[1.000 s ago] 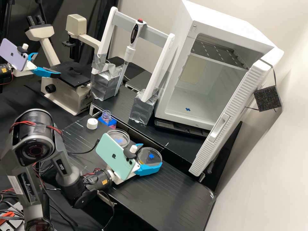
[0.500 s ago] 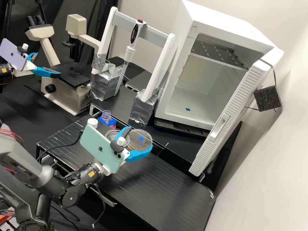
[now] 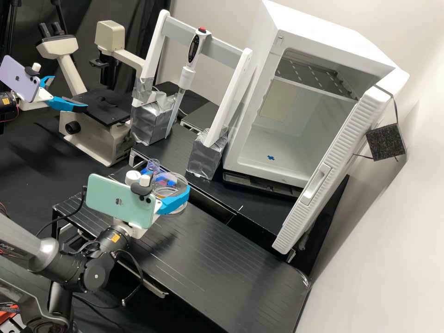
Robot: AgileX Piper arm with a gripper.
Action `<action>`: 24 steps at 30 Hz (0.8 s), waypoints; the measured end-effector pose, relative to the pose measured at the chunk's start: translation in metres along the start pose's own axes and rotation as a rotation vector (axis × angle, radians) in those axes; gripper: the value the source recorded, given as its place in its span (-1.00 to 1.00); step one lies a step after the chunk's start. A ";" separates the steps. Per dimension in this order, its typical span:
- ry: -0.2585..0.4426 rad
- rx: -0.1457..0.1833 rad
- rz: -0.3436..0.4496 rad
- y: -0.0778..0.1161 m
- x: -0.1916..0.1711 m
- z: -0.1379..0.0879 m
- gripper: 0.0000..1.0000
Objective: Close the lid
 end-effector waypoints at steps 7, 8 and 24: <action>0.037 0.009 -0.082 -0.009 0.003 -0.002 -1.00; 0.040 0.022 -0.095 -0.010 0.004 -0.001 -1.00; -0.006 0.078 -0.055 -0.013 0.018 0.014 -1.00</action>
